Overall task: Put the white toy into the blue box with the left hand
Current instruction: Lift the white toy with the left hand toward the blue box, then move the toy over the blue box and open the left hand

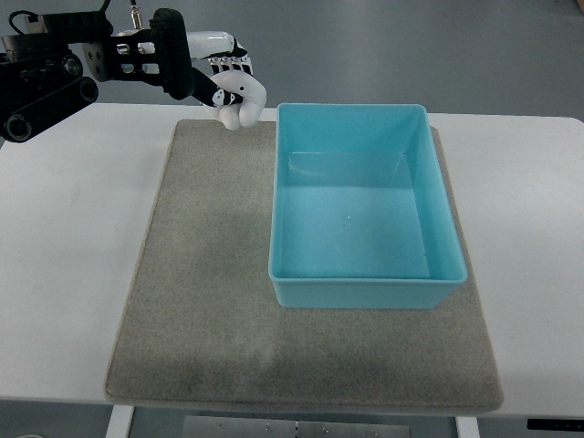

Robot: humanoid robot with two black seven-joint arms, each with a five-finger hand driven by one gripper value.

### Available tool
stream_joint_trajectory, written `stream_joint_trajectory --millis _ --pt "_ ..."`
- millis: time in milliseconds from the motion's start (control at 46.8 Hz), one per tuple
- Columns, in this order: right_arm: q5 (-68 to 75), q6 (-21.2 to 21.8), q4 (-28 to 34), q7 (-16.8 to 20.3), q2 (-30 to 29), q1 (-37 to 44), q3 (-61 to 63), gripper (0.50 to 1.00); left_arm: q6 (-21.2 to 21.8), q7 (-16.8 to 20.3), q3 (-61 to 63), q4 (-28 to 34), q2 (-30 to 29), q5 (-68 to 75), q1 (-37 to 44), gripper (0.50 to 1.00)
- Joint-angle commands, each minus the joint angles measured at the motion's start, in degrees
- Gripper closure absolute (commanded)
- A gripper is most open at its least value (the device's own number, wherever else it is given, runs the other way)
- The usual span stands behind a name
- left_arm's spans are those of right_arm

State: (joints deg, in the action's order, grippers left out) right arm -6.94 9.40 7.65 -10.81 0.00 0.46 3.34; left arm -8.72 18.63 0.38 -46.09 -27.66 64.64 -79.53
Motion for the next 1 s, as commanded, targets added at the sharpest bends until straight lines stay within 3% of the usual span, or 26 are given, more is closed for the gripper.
stream_joint_trajectory --millis 0,342,619,983 --pt "0.0 0.0 0.0 0.0 0.0 0.0 0.0 0.564 1.1 0.0 -0.1 -1.2 0.7 -0.2 0.3 1.0" --pt "0.0 0.0 0.0 0.0 0.0 0.0 0.0 0.564 7.5 0.0 -0.4 -9.3 1.7 -0.4 1.1 1.0" --pt "0.0 0.0 0.0 0.0 0.0 0.0 0.0 0.564 7.9 0.2 -0.6 -15.1 2.9 -0.7 2.0 1.0" --pt "0.0 0.0 0.0 0.0 0.0 0.0 0.0 0.564 7.8 0.2 -0.6 -15.3 5.6 -0.6 4.3 0.988"
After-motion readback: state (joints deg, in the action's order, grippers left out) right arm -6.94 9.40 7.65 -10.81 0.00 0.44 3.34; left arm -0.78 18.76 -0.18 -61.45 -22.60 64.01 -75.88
